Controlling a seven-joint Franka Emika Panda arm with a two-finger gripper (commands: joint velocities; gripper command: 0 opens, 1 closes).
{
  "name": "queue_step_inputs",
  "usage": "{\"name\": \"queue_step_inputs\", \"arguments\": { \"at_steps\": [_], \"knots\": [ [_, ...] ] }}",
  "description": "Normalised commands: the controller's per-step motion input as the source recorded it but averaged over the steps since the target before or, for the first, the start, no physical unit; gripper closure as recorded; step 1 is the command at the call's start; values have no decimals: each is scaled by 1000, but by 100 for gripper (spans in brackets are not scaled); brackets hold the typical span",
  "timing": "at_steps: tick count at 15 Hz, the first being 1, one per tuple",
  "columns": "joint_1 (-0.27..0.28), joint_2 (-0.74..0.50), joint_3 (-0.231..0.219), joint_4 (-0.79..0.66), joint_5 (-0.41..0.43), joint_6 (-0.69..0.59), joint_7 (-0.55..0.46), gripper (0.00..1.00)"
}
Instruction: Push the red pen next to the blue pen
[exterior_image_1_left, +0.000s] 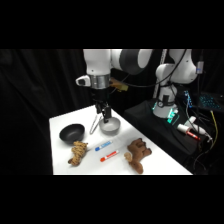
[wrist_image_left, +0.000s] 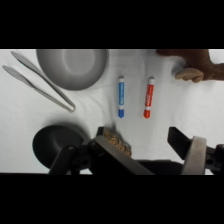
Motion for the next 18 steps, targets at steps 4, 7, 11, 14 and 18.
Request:
{"name": "queue_step_inputs", "arguments": {
  "at_steps": [4,7,11,14,18],
  "knots": [
    [-19,96,30,28,67,53,-41,0],
    [12,230,55,43,104,215,-6,0],
    [61,265,60,91,108,261,56,0],
    [133,294,28,207,18,196,176,0],
    [186,323,-11,334,-66,102,257,0]
  ]
}}
